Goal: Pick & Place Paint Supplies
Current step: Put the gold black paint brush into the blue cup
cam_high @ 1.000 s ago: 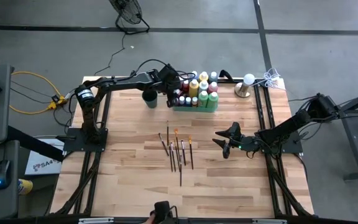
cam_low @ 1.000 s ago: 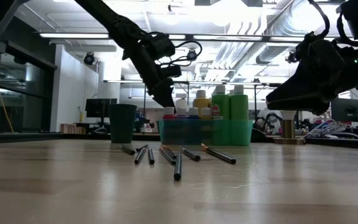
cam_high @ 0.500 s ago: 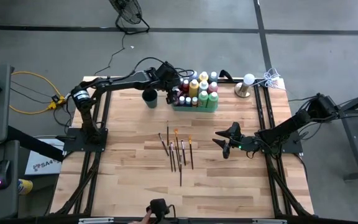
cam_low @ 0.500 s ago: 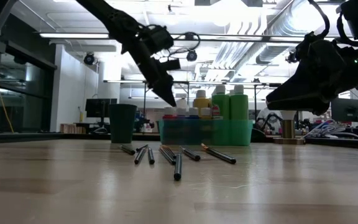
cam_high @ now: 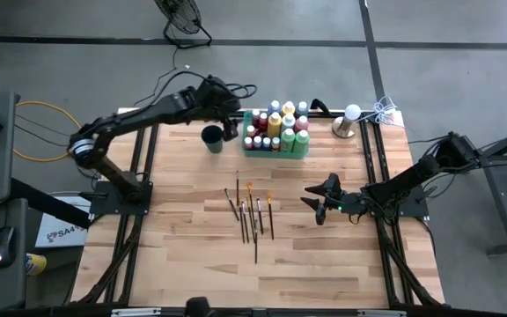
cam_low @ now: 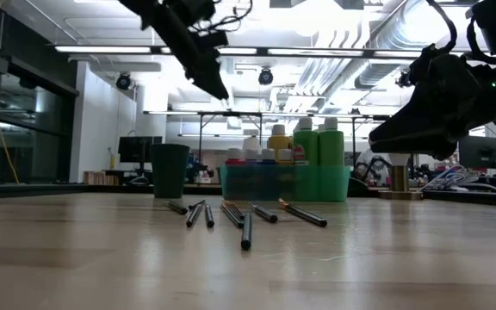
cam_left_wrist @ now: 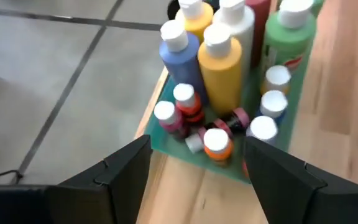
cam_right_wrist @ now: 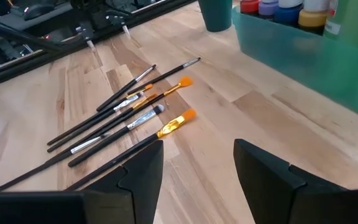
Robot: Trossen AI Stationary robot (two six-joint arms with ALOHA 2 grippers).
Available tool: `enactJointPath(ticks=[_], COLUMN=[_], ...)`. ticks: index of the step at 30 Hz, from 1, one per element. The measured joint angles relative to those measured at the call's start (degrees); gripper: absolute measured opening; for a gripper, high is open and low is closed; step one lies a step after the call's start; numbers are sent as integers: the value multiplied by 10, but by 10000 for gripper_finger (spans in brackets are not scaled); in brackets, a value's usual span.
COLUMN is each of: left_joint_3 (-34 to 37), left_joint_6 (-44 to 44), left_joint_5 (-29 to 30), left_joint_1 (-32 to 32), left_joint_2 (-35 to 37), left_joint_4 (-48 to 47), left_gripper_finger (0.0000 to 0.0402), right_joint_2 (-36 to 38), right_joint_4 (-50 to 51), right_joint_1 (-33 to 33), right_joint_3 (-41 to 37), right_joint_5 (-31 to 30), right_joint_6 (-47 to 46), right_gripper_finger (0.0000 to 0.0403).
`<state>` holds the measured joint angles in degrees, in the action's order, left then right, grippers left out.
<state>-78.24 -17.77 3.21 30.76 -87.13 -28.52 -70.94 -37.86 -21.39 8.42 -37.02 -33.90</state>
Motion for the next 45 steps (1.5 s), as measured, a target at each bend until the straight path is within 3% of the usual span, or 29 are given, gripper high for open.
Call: enactJointPath(ticks=[7,12,15,18,23,32,37,45], left_joint_3=[114,237,301,348,386,431,478,493], left_joint_6=[53,91,112,133,147,120,119,90], left_joint_5=[-64,-71,-55,-30,-7,1,-21,-30], left_joint_1=[-3,-40,-66,-87,-118,-155,-154,-154], left_joint_2=[115,210,260,299,339,365,386,424], left_joint_4=[43,143,215,255,270,319,391,412], left_gripper_finger=[251,251,251,251,251,251,251,251], right_joint_2=[0,0,0,0,0,-11,-79,-236], right_joint_4=[-5,7,84,226,387,418,504,685], right_joint_1=[0,22,54,93,160,194,182,203], right_joint_3=[0,25,82,165,273,374,475,619], right_joint_5=[58,96,147,170,203,266,254,271], right_joint_6=[-14,31,48,33,-68,-64,-36,-137], right_gripper_finger=[189,189,189,189,189,189,189,189])
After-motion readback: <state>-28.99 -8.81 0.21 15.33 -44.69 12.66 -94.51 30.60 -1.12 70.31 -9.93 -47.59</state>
